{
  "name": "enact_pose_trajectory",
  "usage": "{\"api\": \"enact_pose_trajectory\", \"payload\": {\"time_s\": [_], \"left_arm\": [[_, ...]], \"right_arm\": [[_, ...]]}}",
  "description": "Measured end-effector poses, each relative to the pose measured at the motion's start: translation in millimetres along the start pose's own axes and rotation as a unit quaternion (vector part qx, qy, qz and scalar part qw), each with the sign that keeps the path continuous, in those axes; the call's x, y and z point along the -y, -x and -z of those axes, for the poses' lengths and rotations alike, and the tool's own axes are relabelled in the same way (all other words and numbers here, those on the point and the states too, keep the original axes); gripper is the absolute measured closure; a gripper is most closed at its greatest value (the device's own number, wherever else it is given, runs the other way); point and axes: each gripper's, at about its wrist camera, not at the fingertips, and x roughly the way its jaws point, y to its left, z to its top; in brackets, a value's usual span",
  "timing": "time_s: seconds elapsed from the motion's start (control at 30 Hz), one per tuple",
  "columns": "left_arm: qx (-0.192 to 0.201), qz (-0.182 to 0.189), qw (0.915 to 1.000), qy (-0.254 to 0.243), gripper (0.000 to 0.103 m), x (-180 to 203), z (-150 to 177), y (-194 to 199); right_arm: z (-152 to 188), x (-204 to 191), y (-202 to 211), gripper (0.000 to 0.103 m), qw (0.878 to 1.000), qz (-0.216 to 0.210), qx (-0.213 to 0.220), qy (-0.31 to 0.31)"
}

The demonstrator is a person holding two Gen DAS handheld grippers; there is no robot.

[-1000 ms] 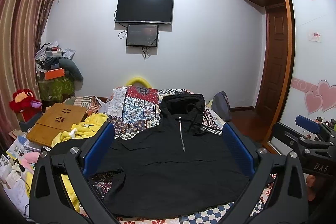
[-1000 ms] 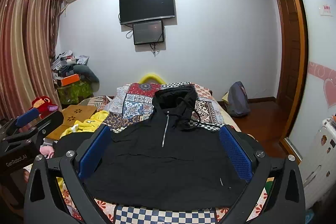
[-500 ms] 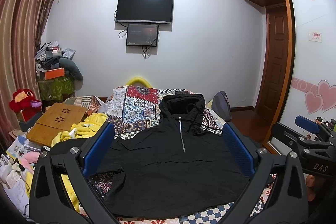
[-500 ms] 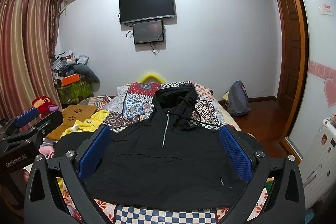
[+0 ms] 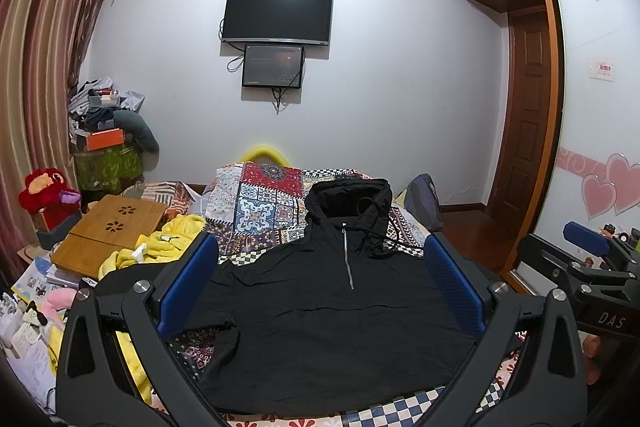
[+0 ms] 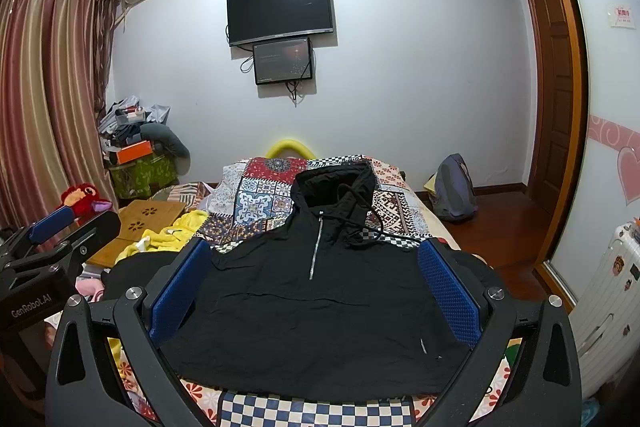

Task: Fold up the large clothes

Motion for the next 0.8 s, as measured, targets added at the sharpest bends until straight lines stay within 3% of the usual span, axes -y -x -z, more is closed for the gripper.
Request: {"api": "enact_pose_trajectory", "payload": {"time_s": [0.8], "left_arm": [[-0.002, -0.003, 0.9999, 0.012, 0.000, -7, -1, -7]], "right_arm": [[0, -9, -3, 0.000, 1.000, -0.001, -0.005, 0.005]]}}
